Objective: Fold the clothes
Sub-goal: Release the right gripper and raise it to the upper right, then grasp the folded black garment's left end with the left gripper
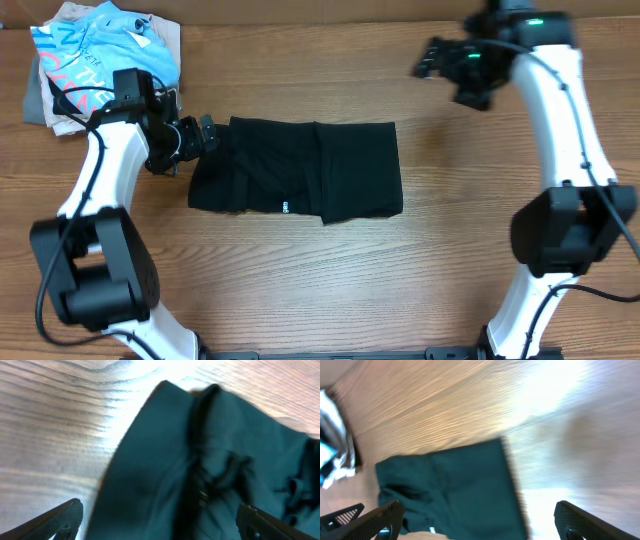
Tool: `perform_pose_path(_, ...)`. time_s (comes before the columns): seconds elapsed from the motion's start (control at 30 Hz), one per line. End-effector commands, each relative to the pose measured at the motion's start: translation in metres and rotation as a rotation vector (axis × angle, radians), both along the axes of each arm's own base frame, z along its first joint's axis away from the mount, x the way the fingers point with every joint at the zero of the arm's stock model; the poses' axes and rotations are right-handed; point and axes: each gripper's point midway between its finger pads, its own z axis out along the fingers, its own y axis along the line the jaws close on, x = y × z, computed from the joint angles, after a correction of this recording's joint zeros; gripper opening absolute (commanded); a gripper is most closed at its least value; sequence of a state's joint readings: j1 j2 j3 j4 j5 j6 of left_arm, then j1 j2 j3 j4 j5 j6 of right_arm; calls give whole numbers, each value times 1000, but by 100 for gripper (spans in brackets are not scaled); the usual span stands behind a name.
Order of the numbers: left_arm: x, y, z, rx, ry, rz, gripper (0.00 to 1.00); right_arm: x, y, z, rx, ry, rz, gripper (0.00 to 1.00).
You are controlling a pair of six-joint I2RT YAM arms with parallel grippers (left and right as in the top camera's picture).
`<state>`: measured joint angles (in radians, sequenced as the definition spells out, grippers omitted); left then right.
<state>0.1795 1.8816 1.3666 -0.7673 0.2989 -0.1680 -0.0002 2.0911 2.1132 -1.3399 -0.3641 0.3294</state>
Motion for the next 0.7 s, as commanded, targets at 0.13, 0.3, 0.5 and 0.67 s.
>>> perform_pose_path(0.13,-8,14,-44,-170,30,-89,100,-30,-60,-1,-55,103,-68,100)
perform_pose_path(0.3,-14,6,-54,-269,34,-136,100,-45,-67,-5,-77,129,17,100)
perform_pose_path(0.5,-23,-38,-65,-425,79,-219,100,-47,-66,-6,-82,140,18,100)
perform_pose_path(0.67,-33,-72,-75,-450,138,-298,100,-47,-66,-6,-82,141,19,100)
